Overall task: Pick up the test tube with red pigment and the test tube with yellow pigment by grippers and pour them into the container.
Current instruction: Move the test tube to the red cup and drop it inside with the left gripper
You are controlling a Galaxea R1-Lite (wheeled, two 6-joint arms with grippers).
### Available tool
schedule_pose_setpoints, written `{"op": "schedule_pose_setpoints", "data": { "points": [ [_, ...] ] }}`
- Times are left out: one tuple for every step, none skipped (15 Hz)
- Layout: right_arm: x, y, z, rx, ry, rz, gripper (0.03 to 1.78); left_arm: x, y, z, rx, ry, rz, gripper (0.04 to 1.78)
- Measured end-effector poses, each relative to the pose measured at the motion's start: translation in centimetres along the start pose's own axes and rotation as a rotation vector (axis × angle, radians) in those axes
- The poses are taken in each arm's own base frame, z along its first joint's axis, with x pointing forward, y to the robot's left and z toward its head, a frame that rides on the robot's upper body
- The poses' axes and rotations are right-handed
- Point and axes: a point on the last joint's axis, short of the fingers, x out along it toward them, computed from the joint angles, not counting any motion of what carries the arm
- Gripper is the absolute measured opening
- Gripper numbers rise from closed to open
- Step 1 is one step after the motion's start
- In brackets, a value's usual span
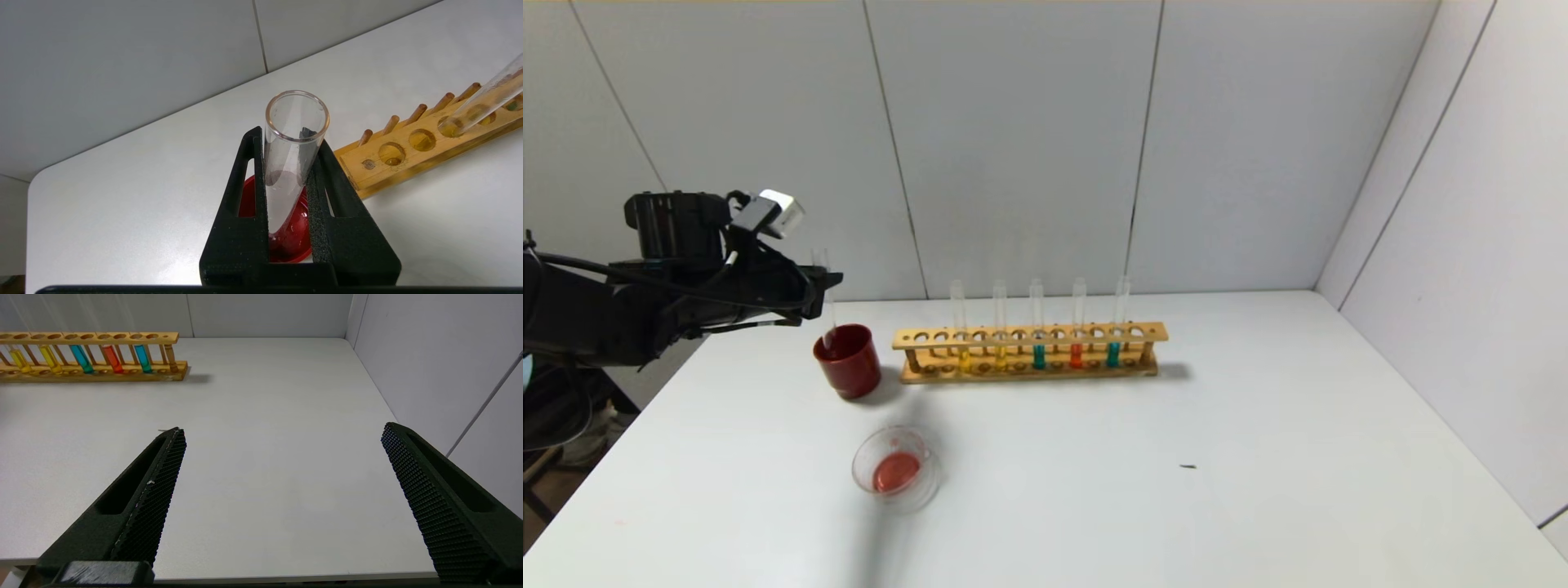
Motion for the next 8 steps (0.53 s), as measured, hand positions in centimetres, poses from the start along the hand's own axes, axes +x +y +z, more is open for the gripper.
{"op": "schedule_pose_setpoints", "data": {
  "points": [
    [0.0,0.0,0.0,0.000,0.000,0.000,1.75,0.4,0.1,-0.3,-0.004,0.008,-0.001,0.32],
    [0.0,0.0,0.0,0.000,0.000,0.000,1.75,0.8,0.2,-0.6,-0.007,0.015,-0.003,0.32],
    [0.0,0.0,0.0,0.000,0.000,0.000,1.75,1.2,0.2,-0.9,-0.009,0.022,-0.005,0.32],
    [0.0,0.0,0.0,0.000,0.000,0.000,1.75,1.5,0.2,-1.2,-0.013,0.031,-0.007,0.32],
    [0.0,0.0,0.0,0.000,0.000,0.000,1.75,1.9,0.3,-1.5,-0.014,0.035,-0.011,0.32],
    [0.0,0.0,0.0,0.000,0.000,0.000,1.75,2.2,0.3,-1.8,-0.014,0.031,-0.017,0.32],
    [0.0,0.0,0.0,0.000,0.000,0.000,1.75,2.5,0.3,-2.1,-0.012,0.026,-0.021,0.32],
    [0.0,0.0,0.0,0.000,0.000,0.000,1.75,2.9,0.3,-2.4,-0.013,0.027,-0.023,0.32]
  ]
}}
